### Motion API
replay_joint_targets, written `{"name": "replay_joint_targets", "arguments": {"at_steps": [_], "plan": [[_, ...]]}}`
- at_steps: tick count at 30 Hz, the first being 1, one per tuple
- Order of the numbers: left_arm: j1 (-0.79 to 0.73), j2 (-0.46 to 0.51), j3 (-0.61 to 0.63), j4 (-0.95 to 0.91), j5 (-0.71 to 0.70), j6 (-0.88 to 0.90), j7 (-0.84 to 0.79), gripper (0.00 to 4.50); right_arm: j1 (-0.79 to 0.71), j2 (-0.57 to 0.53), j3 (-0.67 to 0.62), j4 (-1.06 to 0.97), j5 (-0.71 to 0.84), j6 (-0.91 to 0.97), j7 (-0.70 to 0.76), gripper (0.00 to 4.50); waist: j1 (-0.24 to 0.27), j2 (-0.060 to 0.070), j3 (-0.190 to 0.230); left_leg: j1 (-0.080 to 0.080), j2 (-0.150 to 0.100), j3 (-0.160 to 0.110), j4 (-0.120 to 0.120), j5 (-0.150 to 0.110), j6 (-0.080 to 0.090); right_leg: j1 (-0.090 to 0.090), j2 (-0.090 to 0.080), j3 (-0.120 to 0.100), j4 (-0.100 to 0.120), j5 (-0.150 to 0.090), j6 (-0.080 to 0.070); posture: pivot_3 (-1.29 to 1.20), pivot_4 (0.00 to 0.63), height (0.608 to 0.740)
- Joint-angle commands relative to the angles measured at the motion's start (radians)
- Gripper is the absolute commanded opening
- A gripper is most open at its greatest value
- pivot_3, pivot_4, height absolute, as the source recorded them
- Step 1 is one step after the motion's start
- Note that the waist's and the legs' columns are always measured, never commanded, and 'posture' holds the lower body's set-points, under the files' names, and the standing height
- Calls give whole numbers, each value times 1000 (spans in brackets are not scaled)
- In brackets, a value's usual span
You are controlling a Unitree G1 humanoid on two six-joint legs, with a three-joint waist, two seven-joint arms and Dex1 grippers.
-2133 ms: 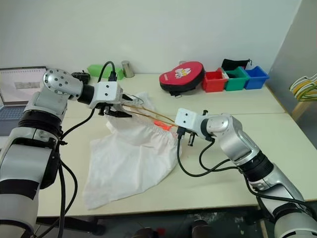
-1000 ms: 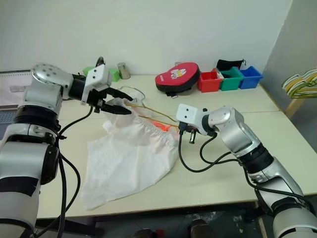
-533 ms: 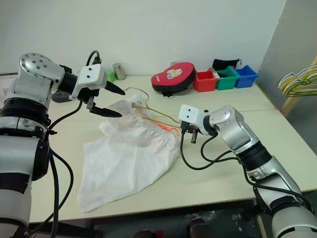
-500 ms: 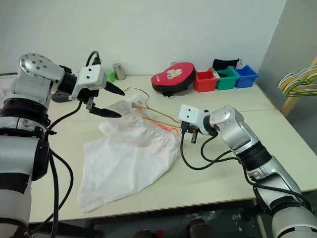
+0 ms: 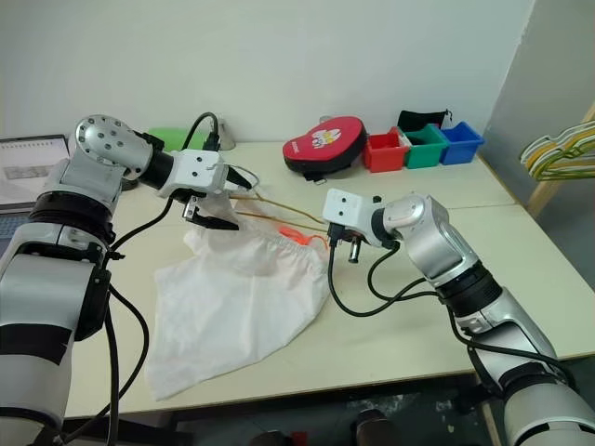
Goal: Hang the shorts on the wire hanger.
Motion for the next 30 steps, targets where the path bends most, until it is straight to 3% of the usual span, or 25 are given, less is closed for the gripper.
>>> {"name": "replay_joint_targets", "arguments": {"at_steps": [1, 21, 30], "plan": [[-12, 18, -4, 21, 26, -16, 37, 3993, -50, 9, -30, -67, -3, 1, -12, 0, -1, 0, 0, 0, 0, 0, 0, 0, 0, 0, 0, 0, 0, 0, 0, -79, 0, 740], [-23, 21, 11, 37, 27, 16, 48, 78, -66, 7, -27, -79, 4, 3, 5, 0, -18, 0, 0, 0, 0, -1, 0, 0, 0, 0, 0, -1, 2, 0, 0, -72, 0, 740], [-14, 13, 17, 24, 16, 28, 57, 78, -61, 0, -21, -81, 4, 2, 13, 0, -18, 0, 0, 0, 0, -2, 0, 0, 0, 0, 0, -1, 2, 0, 0, -71, 0, 740]]}}
